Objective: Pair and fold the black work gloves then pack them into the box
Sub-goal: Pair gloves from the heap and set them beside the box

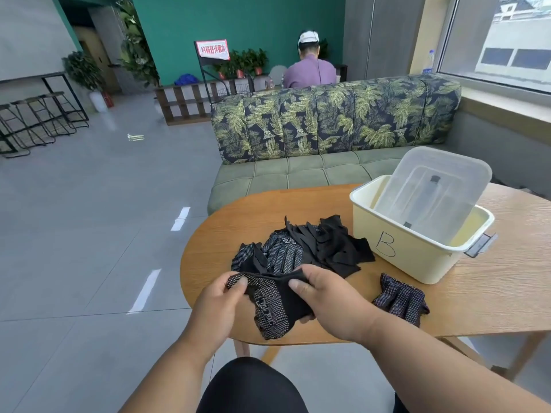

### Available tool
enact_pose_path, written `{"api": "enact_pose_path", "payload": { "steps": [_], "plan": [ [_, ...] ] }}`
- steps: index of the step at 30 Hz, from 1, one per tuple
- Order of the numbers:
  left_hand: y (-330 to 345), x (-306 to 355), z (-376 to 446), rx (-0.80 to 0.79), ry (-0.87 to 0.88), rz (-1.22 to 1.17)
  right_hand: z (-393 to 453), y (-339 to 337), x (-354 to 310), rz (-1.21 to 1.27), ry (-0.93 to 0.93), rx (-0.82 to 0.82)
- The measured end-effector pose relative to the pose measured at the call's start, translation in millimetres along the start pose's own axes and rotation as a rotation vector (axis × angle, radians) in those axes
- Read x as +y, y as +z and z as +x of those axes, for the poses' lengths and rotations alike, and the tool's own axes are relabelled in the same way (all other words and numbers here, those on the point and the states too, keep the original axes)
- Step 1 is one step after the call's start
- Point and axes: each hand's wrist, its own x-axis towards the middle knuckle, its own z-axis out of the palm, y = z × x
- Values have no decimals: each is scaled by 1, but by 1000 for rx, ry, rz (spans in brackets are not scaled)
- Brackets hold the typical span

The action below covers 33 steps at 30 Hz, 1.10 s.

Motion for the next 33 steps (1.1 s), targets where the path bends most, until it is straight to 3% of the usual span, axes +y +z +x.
{"api": "enact_pose_path", "payload": {
  "steps": [5, 9, 13, 19, 23, 27, 33],
  "plan": [
    [-11, 15, 3, 148, 119, 34, 8, 18, -9, 129, -33, -23],
    [-2, 1, 10, 199, 154, 82, 25, 8, 19, 194, 126, 134],
    [20, -33, 8, 115, 70, 288, 29, -4, 79, 108, 380, 220],
    [45, -83, -7, -117, 133, 671, 28, -12, 103, 103, 418, 251],
    [47, -85, -7, -76, 155, 714, 30, -19, 103, -9, 495, 151],
    [50, -83, -1, -85, 177, 706, 32, -27, 103, 87, 580, 215],
    [58, -87, 6, -70, 240, 803, 28, -27, 105, 120, 544, 251]
  ]
}}
